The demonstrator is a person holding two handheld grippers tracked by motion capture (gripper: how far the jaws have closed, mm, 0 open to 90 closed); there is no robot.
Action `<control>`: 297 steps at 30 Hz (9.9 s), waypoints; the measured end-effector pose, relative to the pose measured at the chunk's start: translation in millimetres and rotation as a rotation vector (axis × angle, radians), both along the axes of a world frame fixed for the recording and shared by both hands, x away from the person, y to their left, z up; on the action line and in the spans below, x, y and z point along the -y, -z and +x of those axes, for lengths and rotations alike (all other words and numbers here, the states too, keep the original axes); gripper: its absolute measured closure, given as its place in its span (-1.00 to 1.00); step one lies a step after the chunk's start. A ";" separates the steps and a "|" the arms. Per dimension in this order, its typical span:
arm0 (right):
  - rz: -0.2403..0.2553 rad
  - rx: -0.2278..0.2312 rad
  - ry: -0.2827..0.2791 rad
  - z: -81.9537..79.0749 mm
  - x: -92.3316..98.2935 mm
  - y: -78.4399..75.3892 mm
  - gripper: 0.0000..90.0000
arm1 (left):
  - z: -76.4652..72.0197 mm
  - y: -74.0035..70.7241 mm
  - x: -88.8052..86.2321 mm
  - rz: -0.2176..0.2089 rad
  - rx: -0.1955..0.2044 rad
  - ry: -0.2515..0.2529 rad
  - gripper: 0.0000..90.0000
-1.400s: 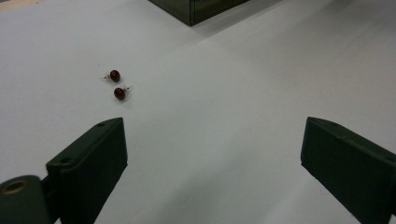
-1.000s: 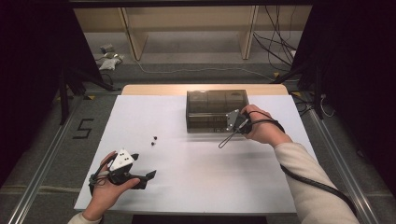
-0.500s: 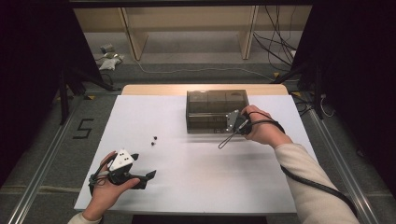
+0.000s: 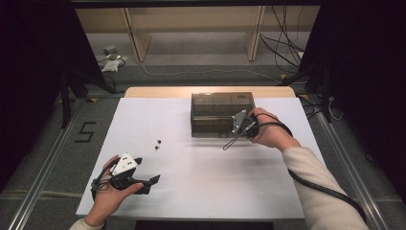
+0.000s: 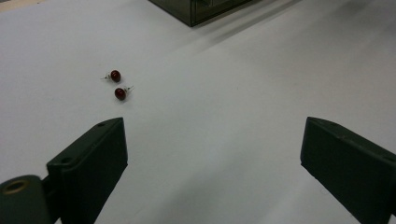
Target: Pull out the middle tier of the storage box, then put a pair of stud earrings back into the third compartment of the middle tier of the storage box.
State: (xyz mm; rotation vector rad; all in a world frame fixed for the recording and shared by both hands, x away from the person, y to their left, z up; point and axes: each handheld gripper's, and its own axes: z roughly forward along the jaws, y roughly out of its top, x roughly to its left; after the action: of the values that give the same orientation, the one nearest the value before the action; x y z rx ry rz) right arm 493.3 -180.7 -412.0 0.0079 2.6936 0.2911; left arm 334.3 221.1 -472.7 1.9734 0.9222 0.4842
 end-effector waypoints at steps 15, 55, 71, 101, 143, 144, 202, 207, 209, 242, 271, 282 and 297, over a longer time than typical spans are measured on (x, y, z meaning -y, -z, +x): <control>0.007 -0.018 -0.011 -5.2 2.1 -1.3 0.91 | -0.1 -0.1 0.1 0.000 0.000 -0.001 -0.84; 0.044 -0.023 -0.014 -18.0 4.6 1.9 0.93 | -0.6 -0.7 0.0 -0.005 0.005 -0.004 -0.83; 0.056 -0.025 -0.022 -23.9 6.6 1.7 0.93 | -0.4 -0.8 -0.1 -0.004 0.010 -0.005 -0.82; 0.073 -0.023 -0.037 -34.9 9.7 4.2 0.93 | -0.4 -1.3 -0.7 0.002 0.018 -0.008 -0.82; 0.296 -0.037 0.083 -41.0 11.4 10.4 0.21 | -0.9 -1.0 -0.1 0.008 0.011 -0.007 -0.79; 0.329 -0.047 0.092 -41.8 10.0 12.1 0.14 | -0.9 -1.0 -0.2 0.009 0.010 -0.005 -0.79; 0.820 -0.121 0.184 -98.6 -36.3 42.5 -0.32 | -2.1 -0.6 4.5 0.024 0.001 0.029 -0.82; 0.827 -0.122 0.190 -98.2 -34.4 42.0 -0.33 | -2.1 -0.2 5.4 0.028 0.001 0.026 -0.82; 0.836 -0.119 0.190 -98.5 -34.3 40.5 -0.32 | -2.0 0.1 6.0 0.028 0.000 0.025 -0.82; 0.829 -0.182 0.092 -60.0 -163.4 30.4 -0.16 | -0.6 5.0 6.5 0.046 -0.059 0.016 -0.82; 0.632 -0.214 0.164 -23.8 -245.1 65.3 0.05 | -3.6 5.3 6.6 0.066 -0.076 0.013 -0.80; 0.602 -0.218 0.185 -20.1 -251.8 74.4 0.07 | -3.4 5.8 7.1 0.068 -0.079 0.017 -0.80; 0.610 -0.237 0.204 -13.4 -255.3 80.2 0.12 | -3.1 6.4 7.4 0.074 -0.082 0.023 -0.80</control>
State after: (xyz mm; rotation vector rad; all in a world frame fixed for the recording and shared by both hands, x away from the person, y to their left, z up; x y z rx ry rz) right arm 479.9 74.6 -492.2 0.5208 2.6855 1.0863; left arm 331.2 213.7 -479.1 2.0819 0.9435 0.4332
